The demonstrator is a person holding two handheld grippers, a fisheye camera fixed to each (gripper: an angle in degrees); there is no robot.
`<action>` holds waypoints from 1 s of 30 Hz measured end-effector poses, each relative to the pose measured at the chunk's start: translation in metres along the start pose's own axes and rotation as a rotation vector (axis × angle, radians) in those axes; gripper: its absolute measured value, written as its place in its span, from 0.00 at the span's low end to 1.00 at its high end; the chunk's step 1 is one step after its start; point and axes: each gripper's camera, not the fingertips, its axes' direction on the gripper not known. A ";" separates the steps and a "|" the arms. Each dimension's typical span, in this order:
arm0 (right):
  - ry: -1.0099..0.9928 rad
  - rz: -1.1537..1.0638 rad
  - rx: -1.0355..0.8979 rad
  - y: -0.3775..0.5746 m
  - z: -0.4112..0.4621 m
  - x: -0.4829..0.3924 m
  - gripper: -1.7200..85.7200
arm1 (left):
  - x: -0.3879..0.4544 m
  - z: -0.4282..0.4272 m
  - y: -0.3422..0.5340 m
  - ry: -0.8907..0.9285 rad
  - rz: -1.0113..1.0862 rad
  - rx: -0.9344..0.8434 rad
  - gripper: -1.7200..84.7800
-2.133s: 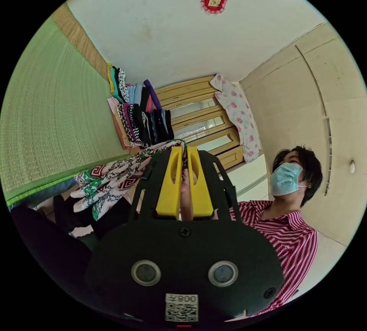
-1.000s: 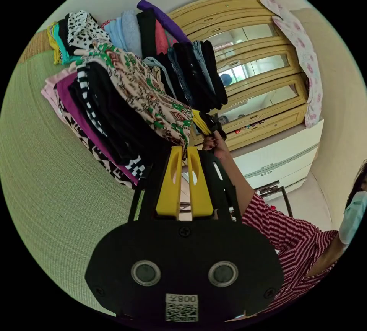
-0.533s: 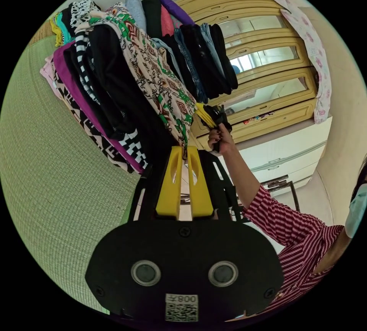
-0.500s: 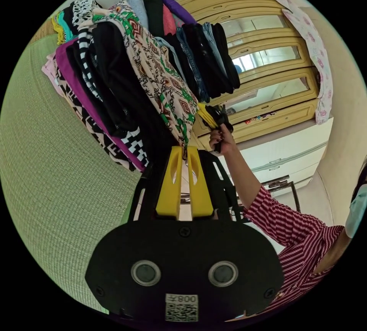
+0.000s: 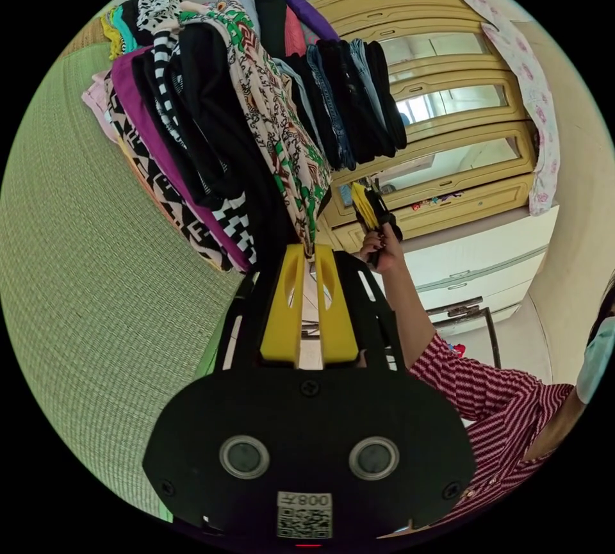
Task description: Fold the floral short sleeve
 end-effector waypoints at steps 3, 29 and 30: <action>0.000 -0.083 -0.002 0.028 0.016 -0.030 0.02 | -0.005 -0.005 0.004 0.014 -0.004 -0.017 0.04; 0.209 -0.765 -0.287 0.255 0.303 -0.289 0.04 | -0.112 -0.187 0.220 -0.630 -0.201 -0.090 0.02; 0.200 -0.789 -0.306 0.259 0.326 -0.301 0.04 | -0.111 -0.189 0.225 -0.634 -0.183 -0.076 0.02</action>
